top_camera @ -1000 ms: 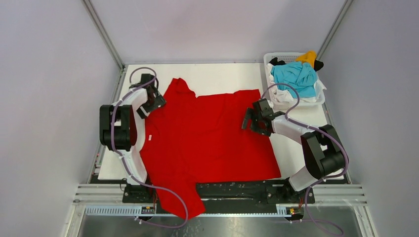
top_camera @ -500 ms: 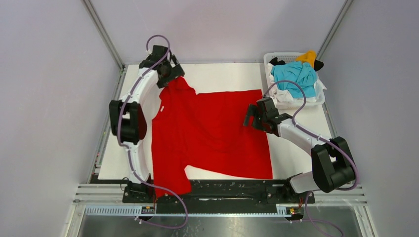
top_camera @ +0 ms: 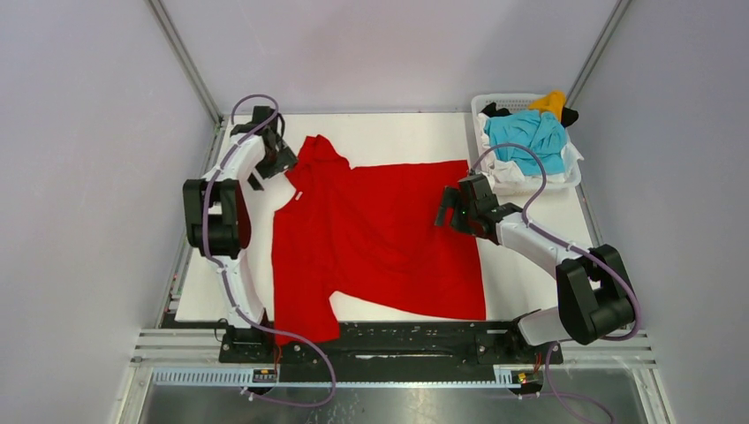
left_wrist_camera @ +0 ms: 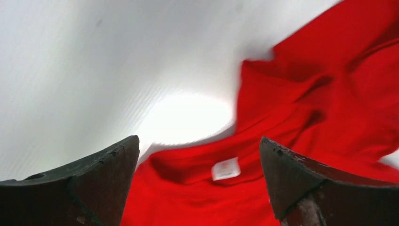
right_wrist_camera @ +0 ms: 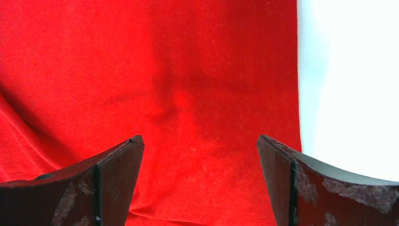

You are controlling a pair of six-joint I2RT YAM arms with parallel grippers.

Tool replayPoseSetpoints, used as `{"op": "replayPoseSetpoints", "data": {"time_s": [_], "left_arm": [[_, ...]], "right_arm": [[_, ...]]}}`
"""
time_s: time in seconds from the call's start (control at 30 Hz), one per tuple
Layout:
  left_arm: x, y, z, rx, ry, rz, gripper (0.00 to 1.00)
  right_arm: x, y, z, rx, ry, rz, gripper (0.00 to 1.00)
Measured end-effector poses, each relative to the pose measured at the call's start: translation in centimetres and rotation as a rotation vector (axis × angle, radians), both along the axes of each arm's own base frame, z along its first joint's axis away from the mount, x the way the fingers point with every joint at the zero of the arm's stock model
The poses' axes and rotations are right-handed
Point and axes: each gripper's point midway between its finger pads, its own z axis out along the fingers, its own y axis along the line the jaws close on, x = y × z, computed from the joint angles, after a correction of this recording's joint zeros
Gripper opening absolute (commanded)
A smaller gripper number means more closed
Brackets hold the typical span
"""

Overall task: Fold and stack the t-shirts
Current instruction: Flatten out the tshirt

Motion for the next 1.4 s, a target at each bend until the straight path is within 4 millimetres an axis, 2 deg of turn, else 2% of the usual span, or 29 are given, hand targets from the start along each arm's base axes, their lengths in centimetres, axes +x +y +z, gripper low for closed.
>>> {"op": "replayPoseSetpoints", "data": {"time_s": [0.07, 0.13, 0.2, 0.33, 0.4, 0.47, 0.57, 0.63, 0.73, 0.8, 0.93, 1.07, 1.13, 1.2, 1.3, 1.33, 1.4], "left_arm": [[-2.3, 1.2, -0.4, -0.004, 0.024, 0.027, 0.99], [-4.9, 0.5, -0.4, -0.047, 0.017, 0.010, 0.99], [-7.1, -1.3, 0.4, -0.104, -0.014, -0.037, 0.99], [-9.7, -6.4, 1.9, -0.223, -0.125, -0.168, 0.99], [-10.9, -8.8, 1.2, -0.278, -0.138, -0.228, 0.99], [-12.1, -9.9, -0.6, -0.306, -0.106, -0.253, 0.99], [-14.8, -9.3, -4.4, -0.298, 0.001, -0.223, 0.99], [-16.6, -8.5, -6.2, -0.280, 0.058, -0.198, 0.99], [-17.5, -7.8, -6.1, -0.259, 0.041, -0.170, 0.99], [-19.2, -7.0, -6.2, -0.238, 0.051, -0.144, 0.99], [-23.8, -4.9, -5.9, -0.171, 0.108, -0.076, 0.99], [-26.9, -3.9, -4.1, -0.163, 0.087, -0.027, 0.99], [-26.9, -4.0, -2.3, -0.174, 0.032, -0.025, 0.99], [-25.6, -4.3, -0.3, -0.190, -0.027, -0.034, 0.99], [-20.9, -6.0, 3.7, -0.235, -0.119, -0.078, 0.99], [-18.5, -7.1, 5.4, -0.259, -0.145, -0.105, 0.99], [-12.5, -9.3, 8.4, -0.297, -0.222, -0.161, 0.99]], "right_arm": [[0.2, 0.2, 0.1, 0.008, -0.008, 0.002, 1.00], [0.4, 0.5, 0.3, 0.026, -0.016, 0.007, 1.00], [0.6, 1.0, 0.3, 0.051, -0.027, 0.013, 0.99], [0.5, 1.9, 0.2, 0.088, -0.032, 0.030, 1.00], [0.4, 2.2, 0.1, 0.101, -0.035, 0.037, 0.99], [0.3, 2.5, 0.0, 0.106, -0.032, 0.040, 1.00], [-0.2, 2.6, -0.7, 0.109, -0.012, 0.032, 1.00], [-1.0, 2.2, -1.6, 0.102, 0.017, 0.016, 0.99], [-2.8, 1.4, -3.3, 0.081, 0.074, -0.015, 1.00], [-3.0, 1.2, -3.0, 0.091, 0.066, -0.037, 0.99], [-4.7, 0.6, -3.1, 0.093, 0.090, -0.064, 0.99], [-6.9, 0.0, -2.4, 0.092, 0.115, -0.063, 1.00], [-6.8, 0.1, -1.0, 0.107, 0.081, -0.053, 0.99], [-5.9, 0.5, 0.8, 0.134, 0.017, -0.040, 0.99], [-3.9, 1.3, 3.5, 0.169, -0.077, -0.020, 1.00], [-3.4, 1.6, 4.0, 0.175, -0.095, -0.015, 0.99], [-2.0, 2.2, 5.1, 0.185, -0.134, -0.002, 1.00]]}}
